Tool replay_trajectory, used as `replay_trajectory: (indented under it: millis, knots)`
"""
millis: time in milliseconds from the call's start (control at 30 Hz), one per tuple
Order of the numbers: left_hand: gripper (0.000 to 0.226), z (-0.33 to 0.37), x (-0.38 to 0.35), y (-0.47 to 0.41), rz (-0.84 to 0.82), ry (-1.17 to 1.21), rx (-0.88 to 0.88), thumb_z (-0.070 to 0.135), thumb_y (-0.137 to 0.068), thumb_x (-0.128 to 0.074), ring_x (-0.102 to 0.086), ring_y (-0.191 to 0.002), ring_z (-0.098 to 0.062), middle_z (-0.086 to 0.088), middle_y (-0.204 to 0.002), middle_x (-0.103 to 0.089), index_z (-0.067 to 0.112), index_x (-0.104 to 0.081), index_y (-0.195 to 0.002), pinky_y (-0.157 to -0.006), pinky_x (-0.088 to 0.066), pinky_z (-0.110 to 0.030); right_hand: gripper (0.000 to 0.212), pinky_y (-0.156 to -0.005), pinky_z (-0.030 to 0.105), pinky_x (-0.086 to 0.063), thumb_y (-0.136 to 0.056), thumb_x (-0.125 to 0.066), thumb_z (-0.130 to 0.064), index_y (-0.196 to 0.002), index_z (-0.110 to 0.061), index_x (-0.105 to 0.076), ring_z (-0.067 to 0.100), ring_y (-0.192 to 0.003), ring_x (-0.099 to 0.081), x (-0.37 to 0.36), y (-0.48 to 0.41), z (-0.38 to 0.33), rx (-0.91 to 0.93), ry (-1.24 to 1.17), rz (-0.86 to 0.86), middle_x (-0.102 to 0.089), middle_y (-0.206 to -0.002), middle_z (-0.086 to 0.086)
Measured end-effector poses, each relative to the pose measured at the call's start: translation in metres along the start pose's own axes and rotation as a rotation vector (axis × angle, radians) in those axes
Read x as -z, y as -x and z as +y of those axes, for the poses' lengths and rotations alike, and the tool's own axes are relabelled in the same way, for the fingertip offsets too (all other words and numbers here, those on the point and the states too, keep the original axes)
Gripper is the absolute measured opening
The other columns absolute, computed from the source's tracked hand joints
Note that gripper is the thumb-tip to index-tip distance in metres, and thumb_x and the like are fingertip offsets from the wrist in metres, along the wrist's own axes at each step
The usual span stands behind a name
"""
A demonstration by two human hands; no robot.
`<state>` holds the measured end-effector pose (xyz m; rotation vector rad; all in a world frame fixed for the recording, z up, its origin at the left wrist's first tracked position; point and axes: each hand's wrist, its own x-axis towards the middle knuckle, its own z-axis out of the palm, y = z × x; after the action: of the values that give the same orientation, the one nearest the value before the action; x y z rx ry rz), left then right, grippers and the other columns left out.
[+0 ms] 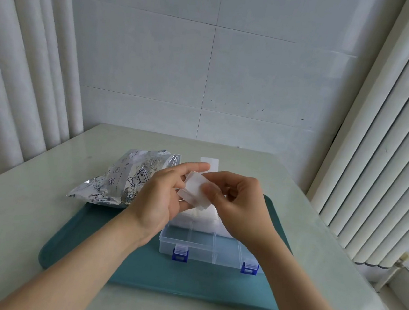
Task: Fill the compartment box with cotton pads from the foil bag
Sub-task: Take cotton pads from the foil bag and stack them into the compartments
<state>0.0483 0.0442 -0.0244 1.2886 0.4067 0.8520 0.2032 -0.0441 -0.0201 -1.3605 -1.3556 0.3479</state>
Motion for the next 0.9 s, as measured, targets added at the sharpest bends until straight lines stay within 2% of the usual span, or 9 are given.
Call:
replay_trajectory:
  millis: [100,200,333,467,533,633,733,800,900]
  knots:
    - [0.048,0.001,-0.001,0.002,-0.003,-0.011,-0.007,0.022,-0.09,-0.046,-0.065,-0.125,-0.04,-0.025,-0.133,-0.068,0.014,-0.077,-0.126,-0.106,-0.056,-0.053,0.02,-0.067,0.015,-0.044,-0.098,-0.073,-0.014,-0.111,-0.025,-0.082,0.004,-0.069,-0.059,-0.002,-0.001,0.005,0.033,0.118,0.061,-0.075,-0.083,-0.02]
    - [0.042,0.001,-0.002,0.003,0.018,-0.057,-0.007,0.023,-0.109,-0.038,-0.066,-0.126,-0.037,-0.015,-0.127,-0.074,0.015,-0.074,-0.131,-0.109,-0.054,-0.054,0.023,-0.068,0.013,-0.043,-0.095,-0.076,-0.016,-0.113,-0.031,-0.08,0.007,-0.076,-0.06,-0.005,-0.002,0.007,0.066,0.244,0.106,-0.072,-0.089,-0.013]
    - [0.042,0.003,-0.004,0.004,0.05,-0.114,-0.002,0.03,-0.114,-0.037,-0.07,-0.122,-0.028,-0.007,-0.127,-0.075,0.019,-0.073,-0.132,-0.106,-0.056,-0.05,0.027,-0.072,0.007,-0.043,-0.094,-0.078,-0.014,-0.114,-0.031,-0.078,0.005,-0.085,-0.062,-0.007,-0.001,0.006,0.133,0.364,0.101,-0.064,-0.102,-0.013]
    - [0.039,0.0,-0.003,0.002,0.122,-0.103,-0.033,0.038,-0.113,-0.043,-0.071,-0.121,-0.027,-0.007,-0.13,-0.073,0.022,-0.076,-0.128,-0.107,-0.056,-0.052,0.016,-0.074,0.011,-0.046,-0.094,-0.079,-0.017,-0.108,-0.024,-0.077,0.008,-0.086,-0.063,-0.007,-0.002,0.007,0.162,0.417,0.074,-0.068,-0.09,-0.012]
    - [0.031,-0.002,-0.001,0.001,0.154,-0.119,-0.072,0.031,-0.111,-0.051,-0.071,-0.107,-0.023,-0.005,-0.11,-0.073,0.024,-0.078,-0.123,-0.103,-0.058,-0.051,0.009,-0.074,0.013,-0.047,-0.095,-0.076,-0.018,-0.102,-0.023,-0.076,0.01,-0.085,-0.064,-0.005,-0.002,0.006,0.132,0.399,0.031,-0.07,-0.087,-0.012]
    - [0.029,-0.003,0.002,0.0,0.207,-0.163,-0.114,0.009,-0.11,-0.053,-0.073,-0.089,-0.015,0.0,-0.09,-0.075,0.021,-0.077,-0.122,-0.093,-0.062,-0.04,0.006,-0.07,0.015,-0.047,-0.095,-0.073,-0.015,-0.095,-0.021,-0.075,0.006,-0.08,-0.067,0.0,0.0,0.003,0.011,0.262,-0.052,-0.074,-0.085,-0.008]
    - [0.031,-0.003,0.003,0.0,0.216,-0.205,-0.12,0.002,-0.109,-0.053,-0.077,-0.099,-0.021,-0.003,-0.104,-0.081,0.021,-0.076,-0.12,-0.088,-0.063,-0.035,0.003,-0.074,0.029,-0.054,-0.093,-0.074,-0.005,-0.095,-0.007,-0.076,0.014,-0.078,-0.068,0.008,-0.002,0.0,-0.168,-0.157,-0.078,-0.077,-0.086,0.003]
    - [0.03,-0.002,0.001,0.0,0.196,-0.219,-0.117,-0.001,-0.107,-0.055,-0.077,-0.103,-0.025,-0.005,-0.108,-0.08,0.02,-0.074,-0.119,-0.086,-0.064,-0.034,0.006,-0.077,0.034,-0.049,-0.094,-0.075,-0.006,-0.1,-0.005,-0.076,0.02,-0.081,-0.064,0.01,-0.003,0.001,-0.22,-0.374,-0.07,-0.076,-0.09,0.009]
    - [0.03,-0.003,-0.004,0.002,0.144,-0.188,-0.115,-0.004,-0.106,-0.056,-0.077,-0.106,-0.025,-0.008,-0.11,-0.08,0.018,-0.066,-0.125,-0.088,-0.064,-0.036,0.018,-0.073,0.027,-0.051,-0.093,-0.078,-0.01,-0.11,-0.007,-0.075,0.015,-0.078,-0.068,0.007,-0.003,0.001,-0.225,-0.422,0.007,-0.077,-0.092,0.011]
